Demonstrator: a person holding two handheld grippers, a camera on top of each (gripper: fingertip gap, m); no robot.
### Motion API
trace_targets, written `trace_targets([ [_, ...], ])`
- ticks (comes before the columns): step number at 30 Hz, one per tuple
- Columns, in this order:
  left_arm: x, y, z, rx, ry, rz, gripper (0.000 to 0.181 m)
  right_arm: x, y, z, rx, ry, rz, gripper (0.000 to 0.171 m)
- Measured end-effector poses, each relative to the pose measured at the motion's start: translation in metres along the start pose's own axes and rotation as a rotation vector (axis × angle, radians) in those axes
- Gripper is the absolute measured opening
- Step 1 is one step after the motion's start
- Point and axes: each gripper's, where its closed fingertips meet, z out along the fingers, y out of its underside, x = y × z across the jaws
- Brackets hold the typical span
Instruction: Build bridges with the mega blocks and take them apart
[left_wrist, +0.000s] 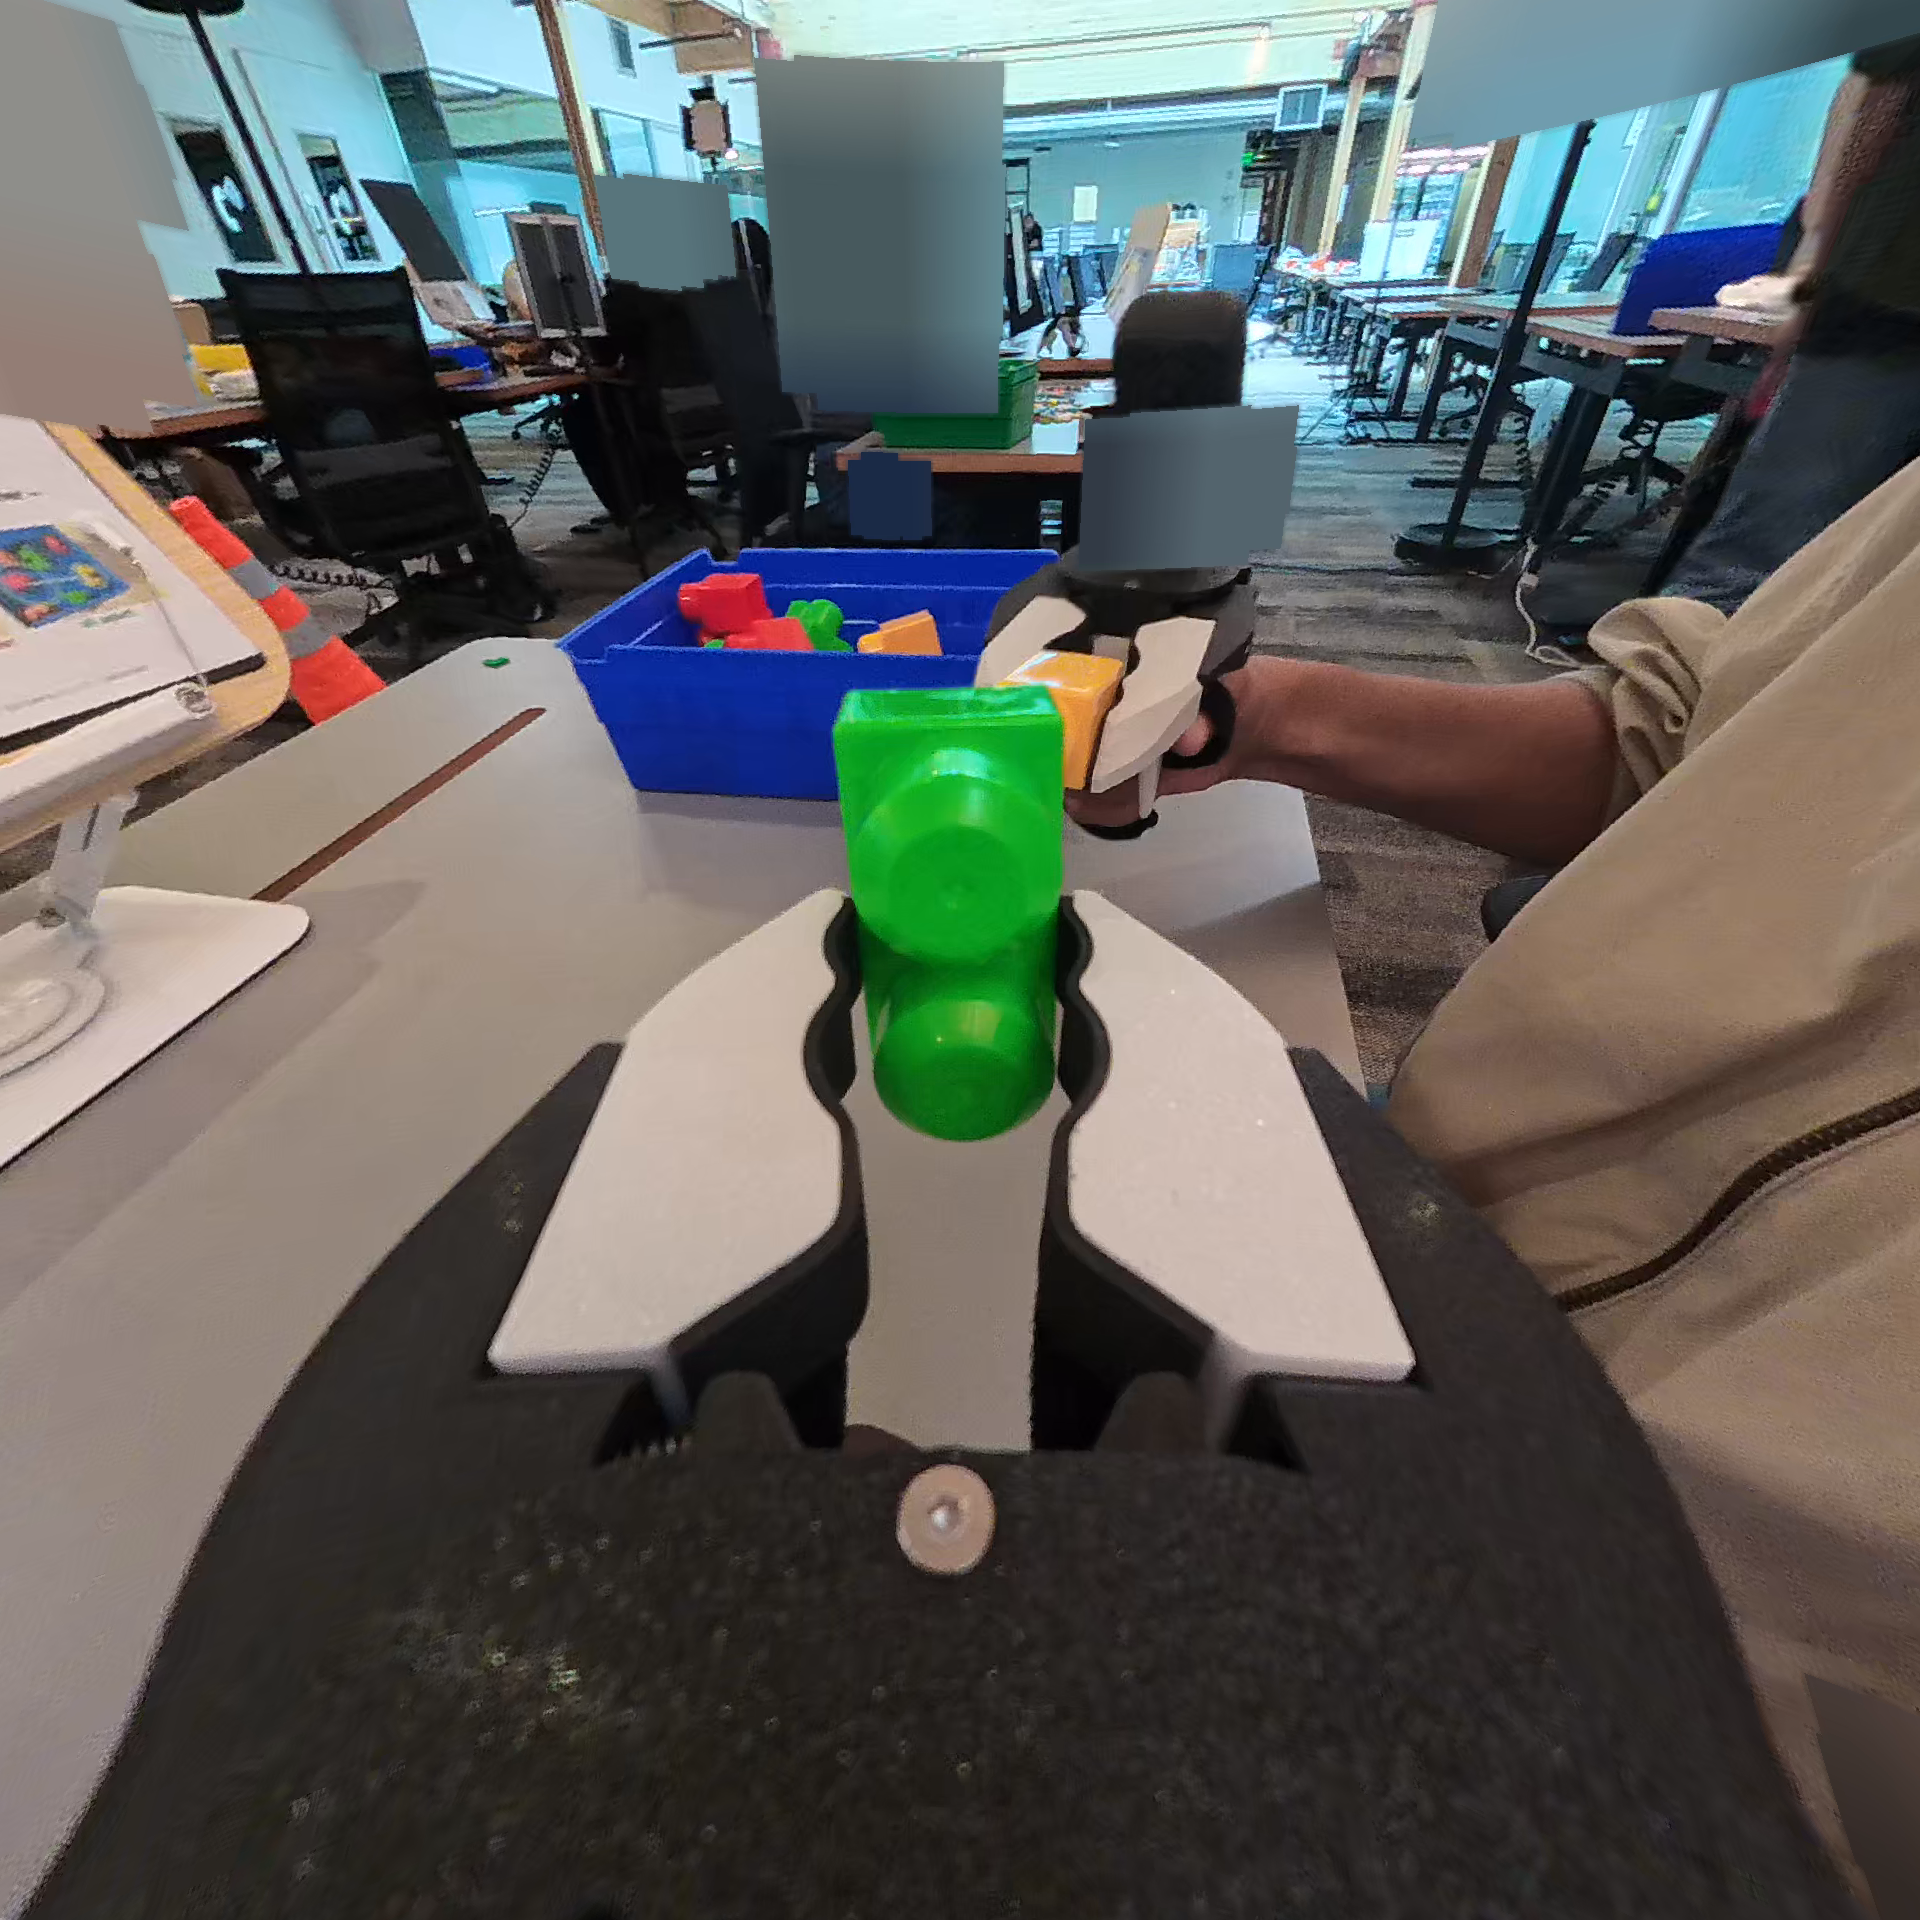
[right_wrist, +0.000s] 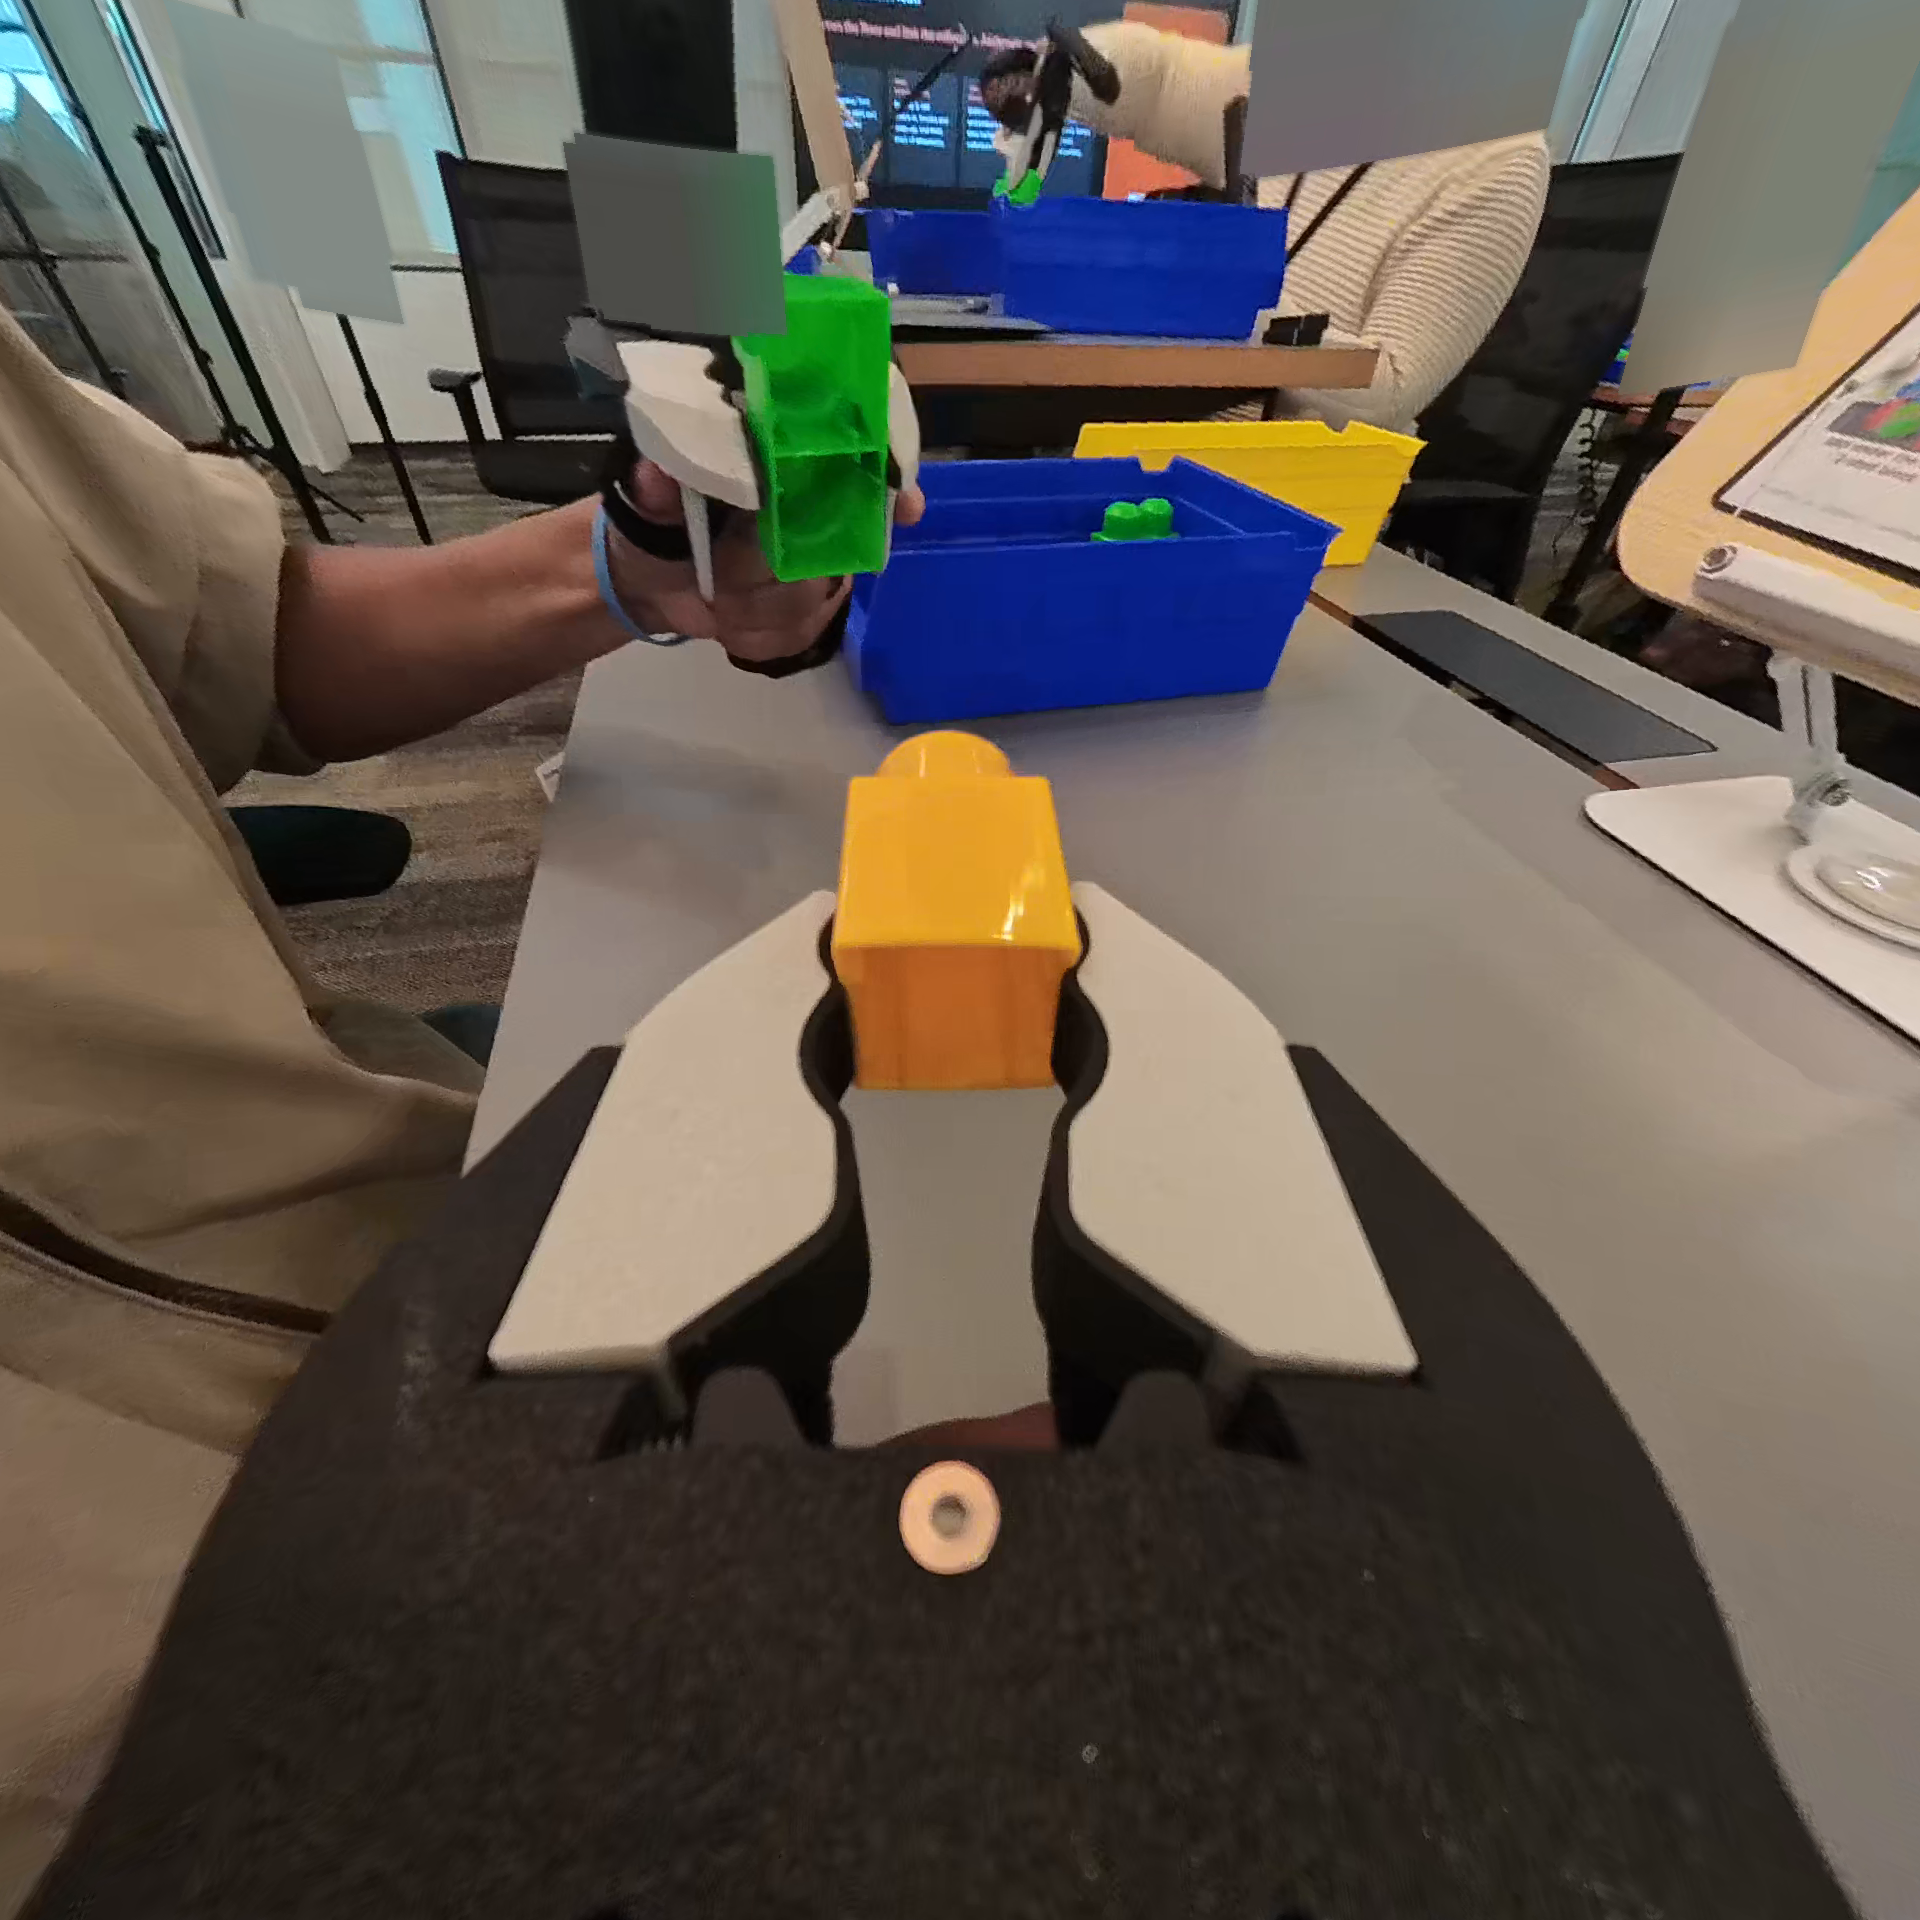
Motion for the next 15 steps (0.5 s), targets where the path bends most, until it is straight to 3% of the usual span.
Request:
trace_targets([
  [4, -0.028, 0.002, -0.005, -0.012, -0.219, -0.032, 0.035, 0.011, -0.004, 0.005, -0.058, 0.126, -0.043, 0.036],
  [6, -0.041, 0.007, -0.012, -0.058, -0.371, -0.032, 0.035, 0.024, -0.007, 0.003, -0.137, 0.306, -0.103, 0.036],
  [8, -0.062, 0.016, -0.028, -0.109, -0.644, -0.053, 0.035, 0.044, -0.007, -0.007, -0.221, 0.556, -0.124, 0.037],
  [10, -0.063, 0.031, -0.035, -0.16, -0.784, -0.067, 0.036, 0.055, -0.003, -0.018, -0.239, 0.748, -0.054, 0.037],
  [15, -0.06, 0.071, -0.049, -0.176, -1.022, -0.202, 0.036, 0.052, 0.029, -0.023, -0.149, 0.932, 0.191, 0.038],
])
